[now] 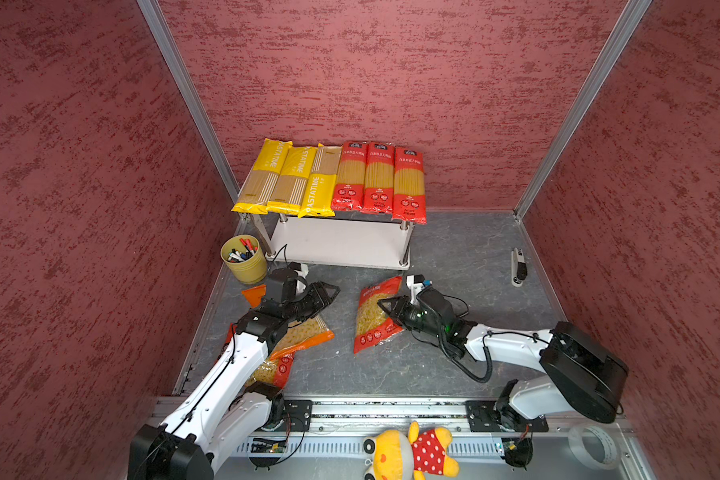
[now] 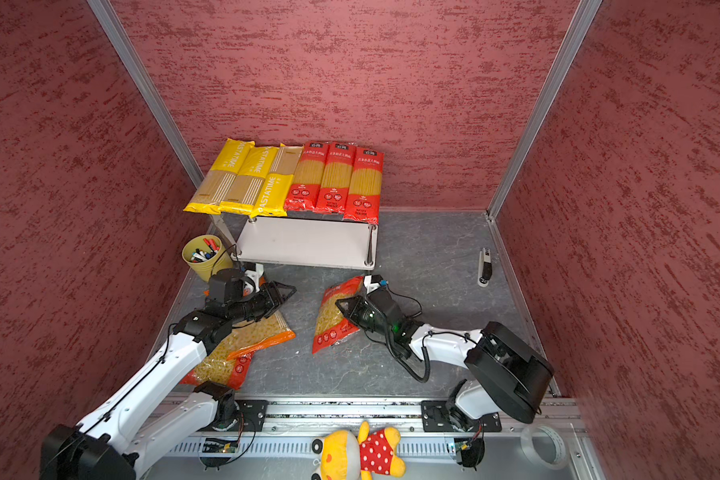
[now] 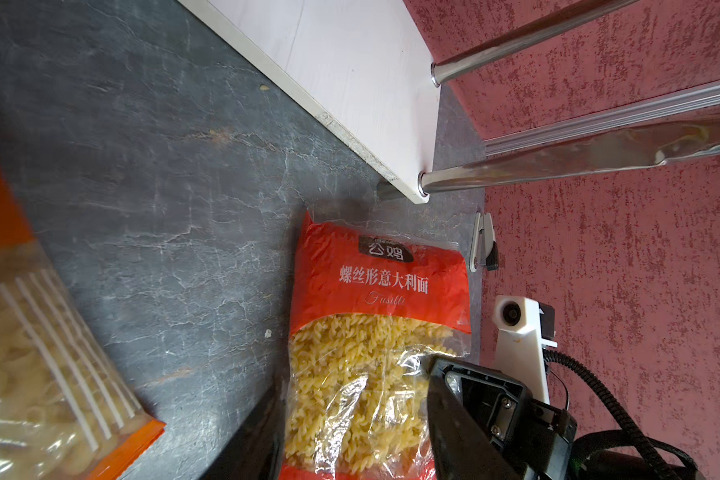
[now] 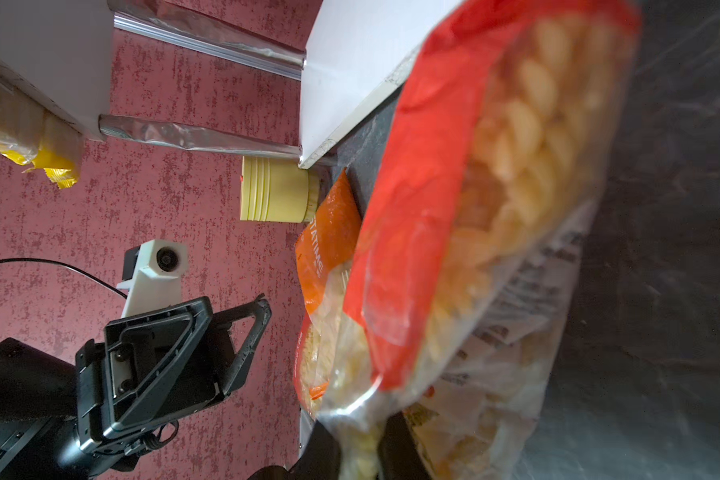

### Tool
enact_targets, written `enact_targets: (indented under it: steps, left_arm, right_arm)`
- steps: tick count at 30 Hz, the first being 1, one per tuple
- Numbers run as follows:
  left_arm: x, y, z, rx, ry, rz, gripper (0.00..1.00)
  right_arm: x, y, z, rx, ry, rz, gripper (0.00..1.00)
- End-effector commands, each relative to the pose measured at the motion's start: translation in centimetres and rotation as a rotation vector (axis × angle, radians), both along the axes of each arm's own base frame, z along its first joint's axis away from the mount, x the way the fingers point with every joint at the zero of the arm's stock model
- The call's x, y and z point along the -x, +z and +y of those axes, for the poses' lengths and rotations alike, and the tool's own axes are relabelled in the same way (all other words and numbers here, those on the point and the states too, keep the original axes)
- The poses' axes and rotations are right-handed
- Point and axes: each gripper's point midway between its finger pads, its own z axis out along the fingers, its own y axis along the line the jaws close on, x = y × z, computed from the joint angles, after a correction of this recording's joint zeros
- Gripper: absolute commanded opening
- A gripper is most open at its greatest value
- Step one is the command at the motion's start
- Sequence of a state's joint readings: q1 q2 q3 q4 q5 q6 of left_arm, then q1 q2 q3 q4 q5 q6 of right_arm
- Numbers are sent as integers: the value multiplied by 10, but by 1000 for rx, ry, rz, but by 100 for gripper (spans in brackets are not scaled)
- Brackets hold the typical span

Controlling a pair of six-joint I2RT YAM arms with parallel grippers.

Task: Place and organize the pasta boxes and bags onto the shelf
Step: 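Lift the fusilli bag and carry it toward the shelf with both grippers, then lower the fusilli bag onto the lower shelf tier and open both grippers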

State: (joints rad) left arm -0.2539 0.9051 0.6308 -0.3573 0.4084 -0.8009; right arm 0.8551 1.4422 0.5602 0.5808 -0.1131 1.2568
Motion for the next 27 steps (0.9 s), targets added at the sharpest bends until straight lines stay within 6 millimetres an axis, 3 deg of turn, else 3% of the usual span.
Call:
enact_targets:
  steps: [1, 10, 17, 23, 27]
  left_arm:
    - [0, 18, 11, -2, 8, -43, 56]
    - [-9, 51, 50, -20, 105, -123, 58]
    - [-14, 69, 72, -21, 171, -171, 60]
    - [-17, 70, 77, -39, 191, -179, 62]
    - [-17, 65, 79, -42, 202, -169, 62]
  right_arm:
    - [-20, 95, 19, -203, -56, -209, 0]
    - [-39, 149, 61, -314, -86, -375, 0]
    - [-71, 175, 86, -350, -152, -517, 0]
    - [-99, 177, 108, -353, -171, -571, 0]
    - [-124, 162, 122, -341, -164, -560, 0]
